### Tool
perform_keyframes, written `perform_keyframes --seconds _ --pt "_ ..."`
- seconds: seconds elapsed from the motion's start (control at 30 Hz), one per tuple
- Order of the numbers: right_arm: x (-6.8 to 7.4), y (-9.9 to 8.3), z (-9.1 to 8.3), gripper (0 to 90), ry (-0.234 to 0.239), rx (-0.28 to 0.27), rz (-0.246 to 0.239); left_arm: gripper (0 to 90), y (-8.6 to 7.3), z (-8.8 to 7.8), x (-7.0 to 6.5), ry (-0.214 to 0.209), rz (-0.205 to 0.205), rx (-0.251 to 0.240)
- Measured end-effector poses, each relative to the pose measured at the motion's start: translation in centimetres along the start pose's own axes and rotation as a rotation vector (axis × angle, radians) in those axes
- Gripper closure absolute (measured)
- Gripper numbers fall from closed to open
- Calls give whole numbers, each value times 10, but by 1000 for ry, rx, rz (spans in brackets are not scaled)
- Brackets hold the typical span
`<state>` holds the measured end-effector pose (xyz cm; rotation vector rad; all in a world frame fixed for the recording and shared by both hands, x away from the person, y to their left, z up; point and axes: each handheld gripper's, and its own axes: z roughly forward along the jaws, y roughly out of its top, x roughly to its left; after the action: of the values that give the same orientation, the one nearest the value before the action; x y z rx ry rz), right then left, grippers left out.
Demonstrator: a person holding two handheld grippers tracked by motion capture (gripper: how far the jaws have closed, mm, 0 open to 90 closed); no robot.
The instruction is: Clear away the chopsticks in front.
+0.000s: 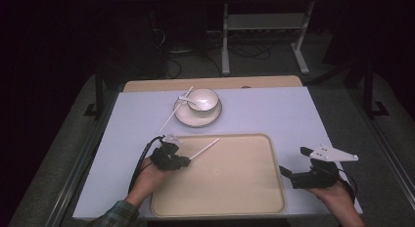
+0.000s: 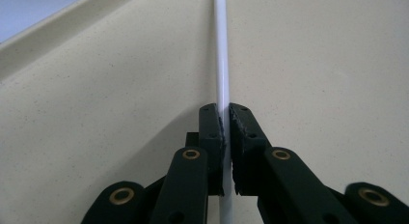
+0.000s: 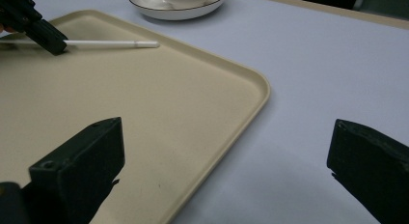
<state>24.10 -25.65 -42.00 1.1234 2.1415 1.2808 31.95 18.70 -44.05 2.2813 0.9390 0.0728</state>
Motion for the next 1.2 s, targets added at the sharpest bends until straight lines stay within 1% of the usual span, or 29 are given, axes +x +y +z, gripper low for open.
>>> perform_keyframes --seconds 0.33,0.5,0.57,0.6,0.63,0.67,0.7,0.73,0.77,0.8,0.83,0.87,1.0,1.03,1.07,1.2 --pt "0 0 0 0 0 1 0 824 0 0 0 2 5 1" --pt "0 0 0 0 0 1 -2 815 0 -1 -1 -4 0 -1" --pt "0 0 0 0 0 1 -1 810 2 -4 0 -20 -3 -26" --pt "0 0 0 0 1 0 0 800 3 -5 0 -21 -5 -38" --pt "0 0 0 0 1 1 0 800 3 -5 0 -21 -5 -38" --pt "0 0 1 0 1 1 0 800 6 -7 -1 -16 -2 -54" --pt "0 0 1 0 1 1 1 799 7 -7 -1 -13 7 -57" --pt "0 0 1 0 2 1 1 791 9 -8 -1 -17 17 -58" --pt "0 0 1 0 2 2 1 780 10 -8 0 -26 19 -71" --pt "0 0 1 0 1 3 1 781 10 -8 0 -26 19 -71" --pt "0 0 1 0 1 3 1 781 12 -8 0 -33 24 -76" --pt "0 0 1 0 2 2 0 812 18 -7 -1 -37 39 -81" --pt "0 1 1 0 1 1 2 894 30 -2 1 -55 52 -79" --pt "0 1 1 0 1 1 2 894 30 -2 1 -55 52 -79" --pt "0 1 1 0 1 1 2 894 33 0 1 -60 56 -79" --pt "0 1 1 0 1 1 3 895 52 12 -1 -76 76 -81"
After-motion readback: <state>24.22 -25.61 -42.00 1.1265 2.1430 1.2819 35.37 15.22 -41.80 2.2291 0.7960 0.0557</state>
